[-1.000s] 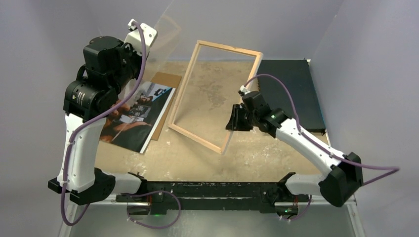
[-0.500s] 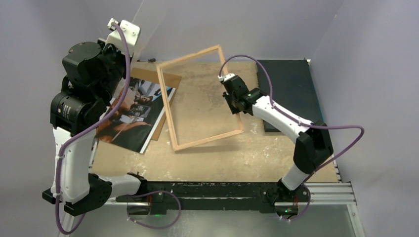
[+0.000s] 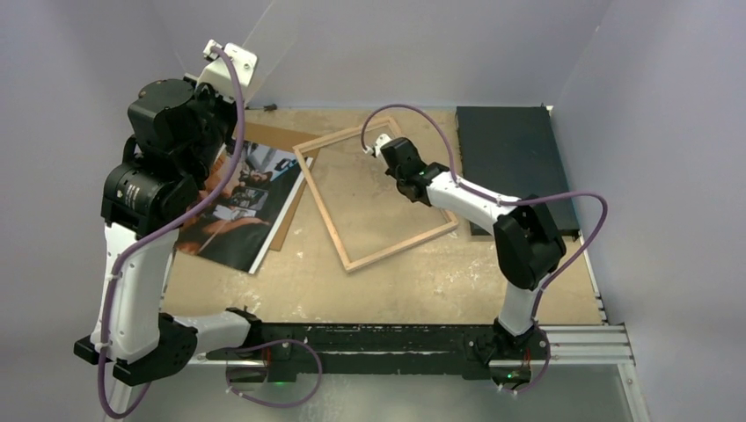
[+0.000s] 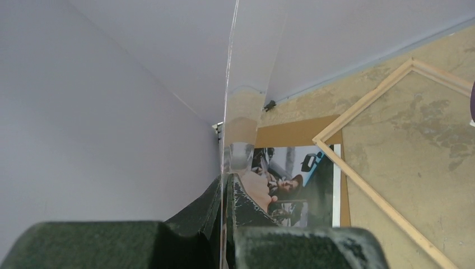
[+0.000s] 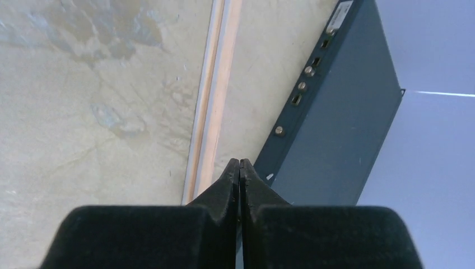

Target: Put the photo into the frame

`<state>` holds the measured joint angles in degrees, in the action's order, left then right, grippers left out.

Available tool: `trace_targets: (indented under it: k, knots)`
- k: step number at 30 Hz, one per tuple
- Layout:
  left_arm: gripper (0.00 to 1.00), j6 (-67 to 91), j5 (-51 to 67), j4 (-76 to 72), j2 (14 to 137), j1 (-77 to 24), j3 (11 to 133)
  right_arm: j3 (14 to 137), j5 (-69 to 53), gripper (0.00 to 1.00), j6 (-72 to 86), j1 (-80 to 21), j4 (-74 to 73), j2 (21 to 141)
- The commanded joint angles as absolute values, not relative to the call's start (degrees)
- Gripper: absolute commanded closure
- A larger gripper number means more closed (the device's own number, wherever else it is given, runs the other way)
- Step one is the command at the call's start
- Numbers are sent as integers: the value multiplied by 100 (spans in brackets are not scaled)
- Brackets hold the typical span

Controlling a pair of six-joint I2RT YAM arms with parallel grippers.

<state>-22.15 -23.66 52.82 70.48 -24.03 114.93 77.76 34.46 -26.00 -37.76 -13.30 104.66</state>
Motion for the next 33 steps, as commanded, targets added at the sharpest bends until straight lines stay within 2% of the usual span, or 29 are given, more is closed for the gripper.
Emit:
trace_targets:
  k: [1,3,5,6,9,16,23,26,28,30,33]
  knots:
    - [100,-2270,-2458,4667,6904,-2399,11343,8542,3164,92,-1948,-4073,-530,10384]
    - [100,-2200,-2423,4646,6929,-2406,11322,9112,2596,69,-910,-4227,-715,10677]
    - [100,-2154,-2371,4664,6938,-2400,11323,9685,2084,52,-125,-4355,-1052,11072]
    - [100,-2149,-2369,4667,6928,-2404,11302,9789,1932,46,205,-4460,-979,11229]
    - [100,-2202,-2443,4632,6850,-2399,11187,9828,1874,35,610,-4748,-517,11657]
    - [100,-2289,-2635,4525,6724,-2399,11000,10685,1875,30,1049,-5250,-613,12821]
    - [100,-2285,-2663,4553,6698,-2400,10999,11110,1818,30,943,-5326,-558,13462]
    - [100,-2292,-2672,4542,6695,-2400,11000,11099,1721,35,849,-5328,-448,13546]
    - [100,-2276,-2665,4527,6695,-2399,11010,11128,1753,47,791,-5332,-415,13633]
    - [100,-2259,-2646,4526,6705,-2399,11030,11120,1680,68,549,-5341,-350,13707]
    - [100,-2257,-2659,4520,6719,-2399,11055,10993,1534,81,236,-5358,-217,13669]
